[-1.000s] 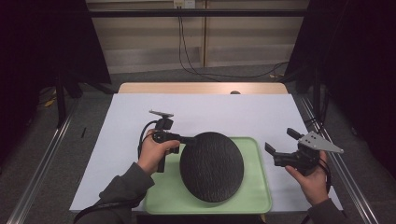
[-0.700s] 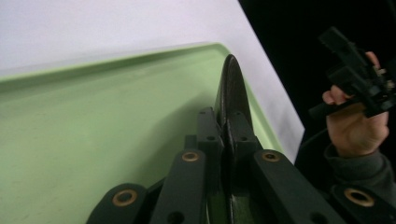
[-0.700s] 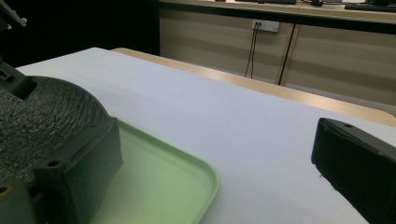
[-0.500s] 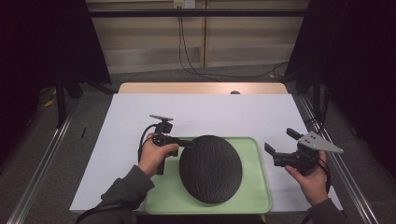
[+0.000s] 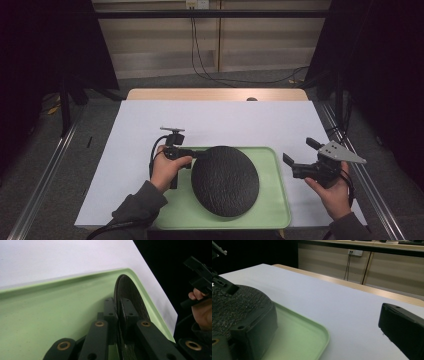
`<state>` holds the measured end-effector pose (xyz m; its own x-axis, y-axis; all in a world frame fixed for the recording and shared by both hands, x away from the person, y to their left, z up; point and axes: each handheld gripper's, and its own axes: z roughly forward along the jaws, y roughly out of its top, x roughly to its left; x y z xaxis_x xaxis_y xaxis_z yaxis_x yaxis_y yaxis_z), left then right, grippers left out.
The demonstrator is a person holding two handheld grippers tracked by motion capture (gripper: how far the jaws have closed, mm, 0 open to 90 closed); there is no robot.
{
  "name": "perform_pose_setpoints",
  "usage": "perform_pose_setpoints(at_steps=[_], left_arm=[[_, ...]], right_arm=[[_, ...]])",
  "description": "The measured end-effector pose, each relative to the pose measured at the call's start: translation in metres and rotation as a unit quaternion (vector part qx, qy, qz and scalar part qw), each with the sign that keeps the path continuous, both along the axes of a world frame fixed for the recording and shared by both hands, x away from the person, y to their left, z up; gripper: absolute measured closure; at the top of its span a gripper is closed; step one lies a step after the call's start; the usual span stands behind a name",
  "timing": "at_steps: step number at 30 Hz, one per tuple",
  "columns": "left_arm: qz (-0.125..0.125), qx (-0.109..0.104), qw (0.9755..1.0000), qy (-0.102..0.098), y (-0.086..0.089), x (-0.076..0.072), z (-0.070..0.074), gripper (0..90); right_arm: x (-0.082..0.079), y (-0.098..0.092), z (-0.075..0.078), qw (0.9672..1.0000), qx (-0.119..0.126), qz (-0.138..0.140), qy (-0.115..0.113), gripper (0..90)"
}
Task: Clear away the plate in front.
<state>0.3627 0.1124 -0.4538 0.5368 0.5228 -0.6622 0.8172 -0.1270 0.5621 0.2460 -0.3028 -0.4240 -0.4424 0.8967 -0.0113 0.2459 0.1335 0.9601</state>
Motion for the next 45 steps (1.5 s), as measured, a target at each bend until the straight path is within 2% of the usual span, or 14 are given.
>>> perform_pose_setpoints(at_steps=[2, 8, 12, 25, 30, 36, 37, 38, 39, 40, 41, 42, 43, 45], left_arm=[[0.005, 0.001, 1.0000, 0.005, 0.001, 0.000, -0.003, 84.0], [0.014, 0.004, 0.9999, -0.003, 0.003, 0.001, -0.010, 82.5], [0.020, 0.003, 0.9998, 0.003, 0.005, 0.001, -0.016, 81.7], [0.032, 0.018, 0.9993, -0.009, 0.011, 0.002, -0.021, 82.7], [0.040, 0.015, 0.9991, 0.001, 0.012, 0.000, -0.024, 82.8], [0.047, 0.022, 0.9986, -0.006, 0.016, 0.000, -0.024, 84.2], [0.045, 0.030, 0.9985, -0.011, 0.017, 0.000, -0.023, 85.4], [0.058, 0.024, 0.9979, -0.012, 0.018, 0.000, -0.022, 88.1], [0.057, -0.012, 0.9983, 0.006, 0.019, 0.001, -0.021, 90.0], [0.051, -0.013, 0.9986, 0.000, 0.018, 0.000, -0.019, 90.0], [0.048, 0.014, 0.9987, -0.015, 0.015, -0.001, -0.017, 90.0], [0.044, 0.030, 0.9982, -0.027, 0.012, -0.002, -0.015, 90.0], [0.041, 0.025, 0.9985, -0.027, 0.010, -0.002, -0.014, 90.0], [0.043, 0.031, 0.9979, -0.036, 0.009, -0.002, -0.013, 90.0]], right_arm=[[0.000, 0.000, 0.000, 1.0000, 0.000, 0.001, 0.000, 1.6], [0.000, 0.001, 0.000, 1.0000, -0.002, 0.000, -0.002, 1.7], [0.000, 0.001, 0.000, 1.0000, -0.001, 0.002, -0.001, 1.8], [0.001, 0.002, -0.001, 1.0000, -0.002, 0.006, -0.002, 1.9], [0.002, 0.003, -0.001, 1.0000, -0.007, 0.006, 0.000, 1.9], [0.001, 0.004, 0.000, 1.0000, -0.006, 0.006, -0.001, 2.0], [0.001, 0.004, 0.000, 0.9999, -0.006, 0.007, -0.003, 2.0], [0.001, 0.004, 0.000, 0.9999, -0.008, 0.009, -0.002, 2.0], [0.001, 0.004, 0.000, 0.9999, -0.010, 0.005, -0.002, 2.0], [0.001, 0.004, 0.000, 0.9999, -0.009, 0.005, -0.002, 2.0], [0.001, 0.005, 0.000, 1.0000, -0.008, 0.004, -0.002, 2.0], [0.001, 0.005, 0.000, 0.9999, -0.008, 0.006, -0.001, 2.0], [0.001, 0.005, 0.000, 0.9999, -0.010, 0.006, -0.002, 2.0], [0.001, 0.006, 0.000, 0.9999, -0.010, 0.005, 0.000, 2.0]])
